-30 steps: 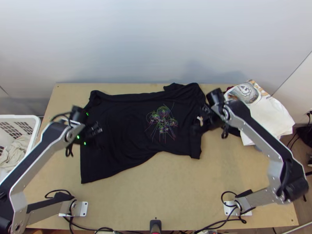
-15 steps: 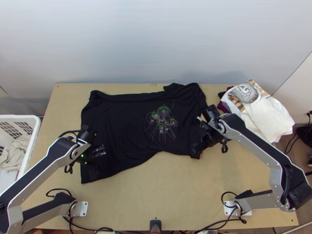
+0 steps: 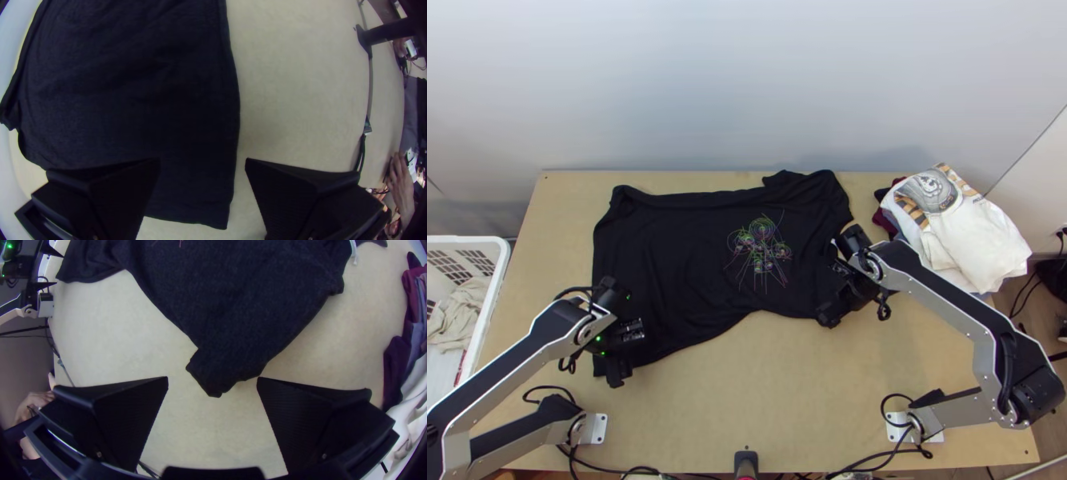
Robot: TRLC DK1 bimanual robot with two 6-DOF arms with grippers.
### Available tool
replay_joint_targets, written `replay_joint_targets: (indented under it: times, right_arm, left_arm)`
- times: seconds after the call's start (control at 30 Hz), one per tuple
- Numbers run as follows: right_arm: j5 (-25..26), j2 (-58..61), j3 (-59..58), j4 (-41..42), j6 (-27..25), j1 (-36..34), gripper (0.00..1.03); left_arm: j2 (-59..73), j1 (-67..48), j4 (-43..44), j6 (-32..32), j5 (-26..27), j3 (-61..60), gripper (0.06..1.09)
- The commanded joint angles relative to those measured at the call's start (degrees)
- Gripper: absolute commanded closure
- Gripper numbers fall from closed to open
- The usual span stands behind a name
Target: Fold the t-shirt
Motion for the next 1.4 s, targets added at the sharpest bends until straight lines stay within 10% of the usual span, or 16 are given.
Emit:
replay_joint_targets:
  times: [0.0,1.27,1.37]
  right_arm:
    - [-0.1,0.5,-0.2,0.6,0.4,0.1,0.16]
    - [1.0,2.5,-0.9,5.0,2.9,0.9,0.34]
    - [1.0,2.5,-1.0,5.0,3.0,0.9,0.34]
  left_arm:
    - [-0.7,-2.0,0.2,-0.5,0.0,-2.8,0.17]
    - [1.1,3.0,4.9,1.1,-0.8,-6.1,0.35]
    - [1.3,3.3,3.8,1.4,0.4,-5.3,0.5]
